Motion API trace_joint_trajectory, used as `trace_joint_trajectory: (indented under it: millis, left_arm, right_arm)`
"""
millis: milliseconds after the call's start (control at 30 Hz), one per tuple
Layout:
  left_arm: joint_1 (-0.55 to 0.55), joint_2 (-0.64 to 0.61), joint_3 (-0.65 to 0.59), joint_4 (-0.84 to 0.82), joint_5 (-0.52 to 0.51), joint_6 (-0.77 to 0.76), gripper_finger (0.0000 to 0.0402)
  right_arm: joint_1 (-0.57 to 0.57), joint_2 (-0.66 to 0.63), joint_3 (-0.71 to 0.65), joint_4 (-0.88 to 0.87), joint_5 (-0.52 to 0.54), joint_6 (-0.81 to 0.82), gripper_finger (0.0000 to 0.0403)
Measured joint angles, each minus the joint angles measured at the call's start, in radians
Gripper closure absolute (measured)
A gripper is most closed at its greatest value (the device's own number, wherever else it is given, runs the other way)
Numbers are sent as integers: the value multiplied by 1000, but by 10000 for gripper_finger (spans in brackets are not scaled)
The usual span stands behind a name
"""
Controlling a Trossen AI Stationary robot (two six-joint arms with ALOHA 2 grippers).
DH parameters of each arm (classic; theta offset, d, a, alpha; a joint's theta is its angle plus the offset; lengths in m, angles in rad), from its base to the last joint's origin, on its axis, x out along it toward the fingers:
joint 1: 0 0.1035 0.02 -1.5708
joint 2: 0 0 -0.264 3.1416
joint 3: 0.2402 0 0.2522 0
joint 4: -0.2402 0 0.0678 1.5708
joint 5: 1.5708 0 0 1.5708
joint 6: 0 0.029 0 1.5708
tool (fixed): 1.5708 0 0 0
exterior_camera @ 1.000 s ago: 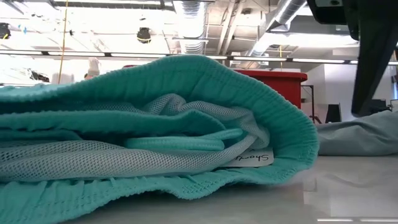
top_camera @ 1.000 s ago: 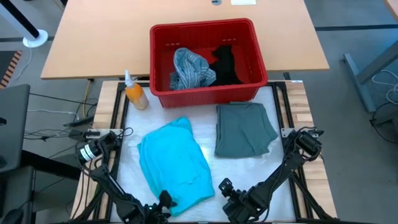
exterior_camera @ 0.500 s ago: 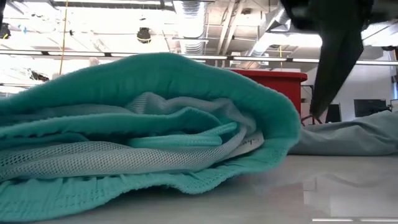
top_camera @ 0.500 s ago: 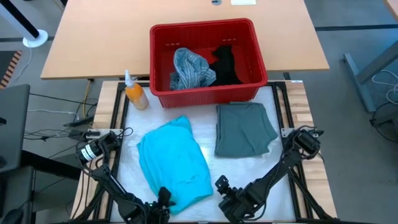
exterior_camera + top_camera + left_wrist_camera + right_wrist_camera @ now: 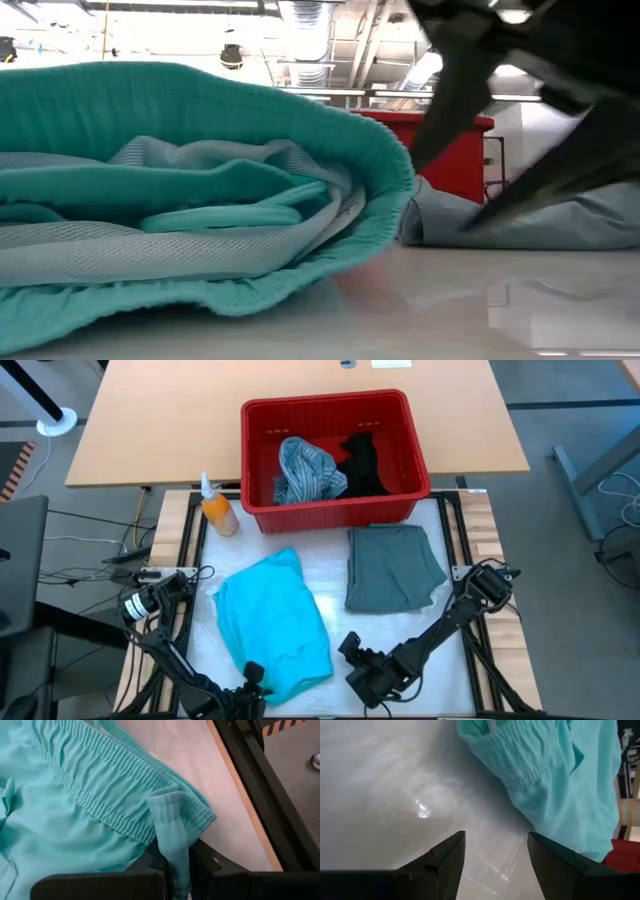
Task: Fold Laundry from Bin
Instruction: Fold the light blue shorts
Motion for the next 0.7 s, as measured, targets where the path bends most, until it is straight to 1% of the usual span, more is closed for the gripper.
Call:
trace_joint_trajectory:
  millis: [133, 267, 333, 400, 567, 700]
  left_arm:
    - [-7, 0, 0, -3, 6, -12, 381]
    - [-10, 0, 0, -3, 9, -11, 382]
    - [-12, 0, 0, -3, 9, -11, 382]
    - [-13, 0, 0, -3, 11, -11, 382]
    - [-13, 0, 0, -2, 15, -11, 383]
    - [-13, 0, 0, 0, 14, -25, 383]
  right_arm:
    - [-31, 0, -23, 160, -15, -97, 159]
    - [-40, 0, -55, 328, -95, -206, 159]
    - [-42, 0, -55, 343, -146, -237, 159]
    - [-46, 1, -55, 330, -184, -233, 159]
    - [-66, 50, -55, 389, -232, -263, 159]
    - [-74, 87, -55, 465, -236, -271, 161]
